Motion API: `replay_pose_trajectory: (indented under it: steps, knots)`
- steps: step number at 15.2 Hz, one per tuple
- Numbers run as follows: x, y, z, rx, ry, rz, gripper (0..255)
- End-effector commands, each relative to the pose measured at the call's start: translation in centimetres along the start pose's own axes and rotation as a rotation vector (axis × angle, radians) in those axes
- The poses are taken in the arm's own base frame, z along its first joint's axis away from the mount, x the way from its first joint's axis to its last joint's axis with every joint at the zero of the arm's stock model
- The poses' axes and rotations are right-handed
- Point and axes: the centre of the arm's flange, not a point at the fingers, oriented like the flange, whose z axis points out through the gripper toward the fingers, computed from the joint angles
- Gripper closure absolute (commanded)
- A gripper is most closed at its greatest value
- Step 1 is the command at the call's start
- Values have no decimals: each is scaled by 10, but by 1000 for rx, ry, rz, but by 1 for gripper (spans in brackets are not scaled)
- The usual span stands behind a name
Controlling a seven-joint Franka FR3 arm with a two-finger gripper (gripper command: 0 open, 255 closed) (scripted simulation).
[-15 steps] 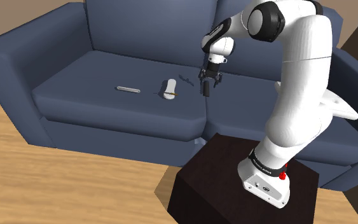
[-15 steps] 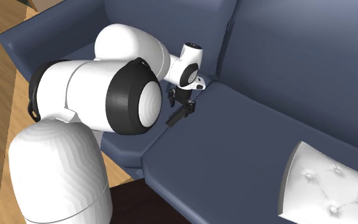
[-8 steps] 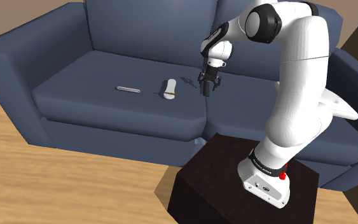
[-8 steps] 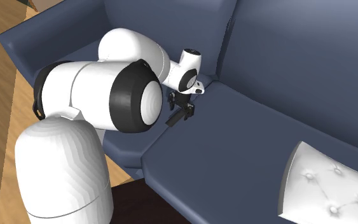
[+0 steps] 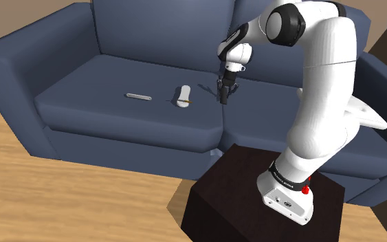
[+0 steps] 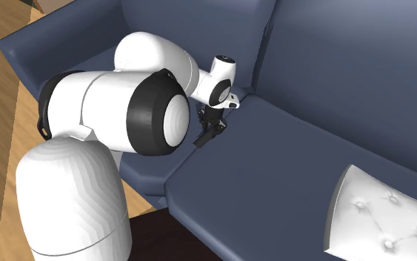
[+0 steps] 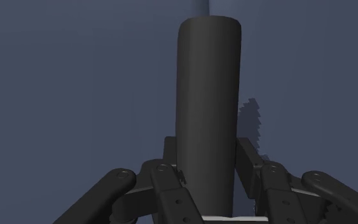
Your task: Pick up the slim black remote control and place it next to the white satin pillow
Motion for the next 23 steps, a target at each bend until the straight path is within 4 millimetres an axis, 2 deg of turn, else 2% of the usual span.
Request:
replay_pose_trajectory:
  steps: [1,6,23]
  knots:
    - [-3,-4,4,-1,-8,-5,255]
    - [-2,-4,6,-1,-8,-5,255]
    - [-20,-6,-81,-1,-8,-5,255]
